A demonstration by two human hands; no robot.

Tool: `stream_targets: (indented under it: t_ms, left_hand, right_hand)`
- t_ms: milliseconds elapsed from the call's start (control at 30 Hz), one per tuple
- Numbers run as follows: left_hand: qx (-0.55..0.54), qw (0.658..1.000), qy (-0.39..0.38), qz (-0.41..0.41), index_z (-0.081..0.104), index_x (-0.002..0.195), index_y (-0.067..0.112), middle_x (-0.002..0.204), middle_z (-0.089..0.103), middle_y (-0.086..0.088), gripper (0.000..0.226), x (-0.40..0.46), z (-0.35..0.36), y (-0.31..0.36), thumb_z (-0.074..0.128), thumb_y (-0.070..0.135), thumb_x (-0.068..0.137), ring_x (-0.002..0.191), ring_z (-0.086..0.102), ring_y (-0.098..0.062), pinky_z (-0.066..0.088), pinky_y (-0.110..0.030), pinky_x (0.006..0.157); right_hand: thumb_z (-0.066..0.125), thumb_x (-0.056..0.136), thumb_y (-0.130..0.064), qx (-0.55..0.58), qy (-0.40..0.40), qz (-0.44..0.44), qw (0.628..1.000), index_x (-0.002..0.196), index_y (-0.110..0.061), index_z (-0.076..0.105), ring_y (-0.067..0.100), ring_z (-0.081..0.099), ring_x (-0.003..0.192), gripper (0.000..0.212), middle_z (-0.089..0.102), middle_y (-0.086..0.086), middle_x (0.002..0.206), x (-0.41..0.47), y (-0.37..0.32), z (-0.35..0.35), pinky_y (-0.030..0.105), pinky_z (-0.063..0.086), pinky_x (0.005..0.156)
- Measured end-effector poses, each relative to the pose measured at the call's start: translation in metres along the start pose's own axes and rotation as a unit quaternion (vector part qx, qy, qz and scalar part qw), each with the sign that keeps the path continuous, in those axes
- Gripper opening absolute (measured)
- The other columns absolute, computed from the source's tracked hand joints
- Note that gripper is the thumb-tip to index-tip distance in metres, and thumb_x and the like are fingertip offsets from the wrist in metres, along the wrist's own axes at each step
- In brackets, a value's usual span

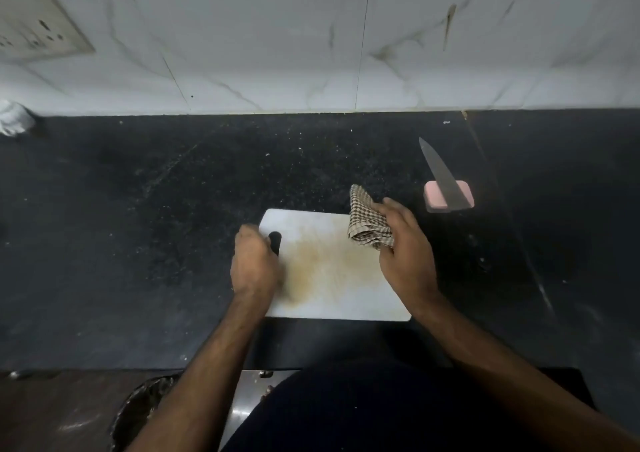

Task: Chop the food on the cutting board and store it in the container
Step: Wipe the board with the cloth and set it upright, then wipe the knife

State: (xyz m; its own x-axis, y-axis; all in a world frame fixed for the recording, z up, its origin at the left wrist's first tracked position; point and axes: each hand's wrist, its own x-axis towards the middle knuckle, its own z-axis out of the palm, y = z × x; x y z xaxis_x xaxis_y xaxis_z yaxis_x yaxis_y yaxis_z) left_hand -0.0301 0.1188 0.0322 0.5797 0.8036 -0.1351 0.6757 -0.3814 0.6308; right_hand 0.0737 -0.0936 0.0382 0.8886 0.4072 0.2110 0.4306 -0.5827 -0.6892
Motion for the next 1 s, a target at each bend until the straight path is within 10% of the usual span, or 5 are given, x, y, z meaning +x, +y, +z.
stream_targets:
  t_ms: [167,533,667,800,1000]
  left_hand:
    - [0.003,0.993,0.056,0.106,0.051,0.133,0.014,0.128,0.054,-0.003,0.027,0.024,-0.036,0.034,0.045,0.017,0.107,0.093,0.051,-0.014,0.042,-0.039,0.077]
    - [0.109,0.923,0.165,0.330,0.063,0.131,0.019,0.117,0.059,0.001,0.029,0.064,-0.105,0.138,0.058,0.021,0.103,0.095,0.065,-0.026,0.043,-0.035,0.068]
    - [0.130,0.894,0.167,0.394,0.063,0.129,0.025,0.114,0.058,0.005,0.033,0.068,-0.106,0.160,0.049,0.011,0.103,0.095,0.063,-0.022,0.037,-0.032,0.062]
    - [0.132,0.878,0.161,0.430,0.064,0.127,0.029,0.113,0.058,0.009,0.032,0.071,-0.098,0.170,0.050,0.014,0.103,0.097,0.063,-0.018,0.035,-0.029,0.061]
    - [0.093,0.855,0.121,0.497,0.068,0.124,0.026,0.111,0.062,0.011,0.032,0.065,-0.093,0.177,0.059,0.011,0.097,0.102,0.061,-0.010,0.037,-0.026,0.063]
  right_hand:
    - [0.061,0.081,0.014,-0.023,0.073,0.034,0.996,0.145,-0.018,0.049,0.020,0.052,0.127,0.072,0.040,-0.001,0.146,0.012,0.011,0.003,0.039,0.057,0.093]
    - [0.058,0.079,0.018,-0.119,-0.034,0.001,0.992,0.142,-0.019,0.057,0.027,0.046,0.127,0.073,0.038,0.000,0.148,0.032,0.035,0.017,0.047,0.049,0.103]
    - [0.080,0.084,-0.038,-0.089,-0.162,0.011,0.983,0.152,-0.021,0.044,0.028,0.030,0.142,0.078,0.027,0.001,0.157,0.044,0.030,0.015,0.044,0.034,0.117]
    - [0.034,0.066,-0.099,-0.074,-0.243,0.006,0.967,0.158,-0.025,0.030,0.024,0.023,0.149,0.118,0.022,-0.001,0.165,0.058,0.016,0.003,0.052,0.024,0.119]
    - [0.063,0.098,-0.034,0.050,-0.082,-0.031,0.995,0.155,-0.023,0.038,0.014,0.050,0.131,0.062,0.051,-0.003,0.147,0.099,-0.019,-0.008,0.040,0.047,0.105]
